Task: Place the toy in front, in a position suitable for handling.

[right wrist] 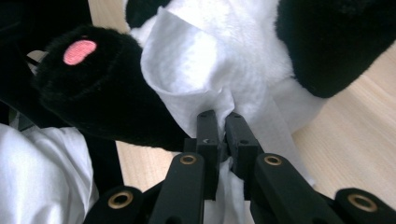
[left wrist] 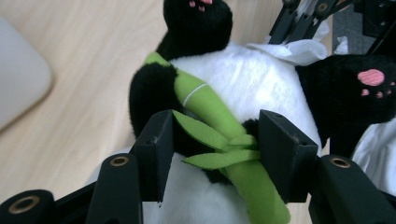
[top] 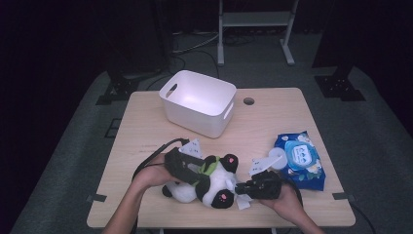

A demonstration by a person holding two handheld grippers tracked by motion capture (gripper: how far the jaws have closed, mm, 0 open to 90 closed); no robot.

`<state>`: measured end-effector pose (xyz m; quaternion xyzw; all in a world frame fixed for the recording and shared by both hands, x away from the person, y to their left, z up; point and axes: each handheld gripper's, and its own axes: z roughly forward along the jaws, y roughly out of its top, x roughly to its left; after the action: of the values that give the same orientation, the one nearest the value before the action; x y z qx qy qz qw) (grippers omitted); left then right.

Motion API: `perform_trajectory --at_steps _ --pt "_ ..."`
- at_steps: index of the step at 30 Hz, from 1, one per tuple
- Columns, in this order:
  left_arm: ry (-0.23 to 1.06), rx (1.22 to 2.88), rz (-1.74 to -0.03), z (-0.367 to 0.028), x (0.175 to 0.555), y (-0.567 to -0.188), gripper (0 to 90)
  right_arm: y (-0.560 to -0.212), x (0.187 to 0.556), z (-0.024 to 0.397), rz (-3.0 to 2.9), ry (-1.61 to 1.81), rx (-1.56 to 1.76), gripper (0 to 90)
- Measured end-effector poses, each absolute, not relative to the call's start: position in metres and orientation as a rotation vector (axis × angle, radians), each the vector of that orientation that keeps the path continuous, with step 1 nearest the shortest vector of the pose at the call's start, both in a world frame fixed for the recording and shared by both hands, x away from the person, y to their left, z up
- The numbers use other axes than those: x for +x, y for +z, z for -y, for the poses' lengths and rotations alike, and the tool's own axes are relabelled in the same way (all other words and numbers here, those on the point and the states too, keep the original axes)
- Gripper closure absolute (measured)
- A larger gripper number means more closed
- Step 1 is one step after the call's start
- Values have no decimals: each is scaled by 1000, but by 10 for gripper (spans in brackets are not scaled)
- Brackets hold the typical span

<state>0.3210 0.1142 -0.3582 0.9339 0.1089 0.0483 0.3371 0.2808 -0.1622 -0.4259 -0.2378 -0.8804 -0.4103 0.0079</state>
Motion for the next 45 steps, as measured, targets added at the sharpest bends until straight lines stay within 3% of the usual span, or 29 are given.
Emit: perform_trajectory --at_steps 8,22,32,45 --pt "183 2435 -297 -131 318 -345 424 -424 286 164 2777 -1285 -768 846" --pt "145 2472 -332 -159 314 -366 397 -419 298 166 2793 -1320 -835 845" --pt "185 2441 -376 -145 316 -374 407 -417 303 169 2808 -1313 -857 844" --pt "161 2434 -314 -110 322 -377 413 -419 320 189 2804 -1302 -972 843"
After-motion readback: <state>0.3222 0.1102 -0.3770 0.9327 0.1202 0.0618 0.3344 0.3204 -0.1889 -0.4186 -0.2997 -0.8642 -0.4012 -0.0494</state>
